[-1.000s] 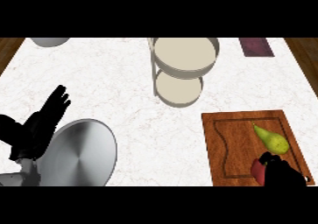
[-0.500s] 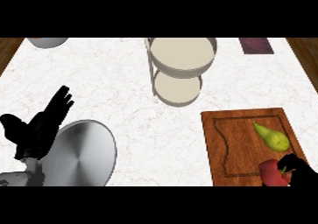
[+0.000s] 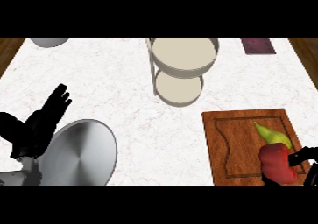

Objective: Pick the bell pepper from the cutting board and place it in the tiered basket

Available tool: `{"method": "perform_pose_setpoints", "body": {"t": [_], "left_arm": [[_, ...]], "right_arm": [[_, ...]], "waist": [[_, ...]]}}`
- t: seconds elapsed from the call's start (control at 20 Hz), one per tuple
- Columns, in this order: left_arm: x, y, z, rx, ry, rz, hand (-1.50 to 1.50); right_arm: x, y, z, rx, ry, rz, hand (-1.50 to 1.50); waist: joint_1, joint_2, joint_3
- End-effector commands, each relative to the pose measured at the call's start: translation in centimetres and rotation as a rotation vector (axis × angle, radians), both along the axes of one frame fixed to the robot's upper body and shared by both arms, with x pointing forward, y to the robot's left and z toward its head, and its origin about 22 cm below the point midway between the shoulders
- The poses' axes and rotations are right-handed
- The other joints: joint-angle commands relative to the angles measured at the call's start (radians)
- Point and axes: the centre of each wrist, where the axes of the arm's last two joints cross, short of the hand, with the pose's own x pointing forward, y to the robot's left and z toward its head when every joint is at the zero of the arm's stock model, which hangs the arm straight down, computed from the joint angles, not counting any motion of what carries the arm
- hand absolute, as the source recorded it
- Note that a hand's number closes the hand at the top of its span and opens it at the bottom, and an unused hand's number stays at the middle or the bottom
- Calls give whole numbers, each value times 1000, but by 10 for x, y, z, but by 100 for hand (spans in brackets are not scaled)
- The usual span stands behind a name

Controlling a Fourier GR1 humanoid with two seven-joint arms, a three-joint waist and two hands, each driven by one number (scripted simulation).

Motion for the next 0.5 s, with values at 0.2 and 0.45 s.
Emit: {"method": "perform_pose_setpoints", "body": {"t": [0.2,0.45], "left_arm": [[4,-7,-5,-1,-4,-20,0],[-6,-2,-10,5,10,-26,0]], "right_arm": [[13,47,62,54,-25,124,150],[62,92,94,36,-25,148,150]], "waist": [[12,4,-1],[25,6,-1]]}}
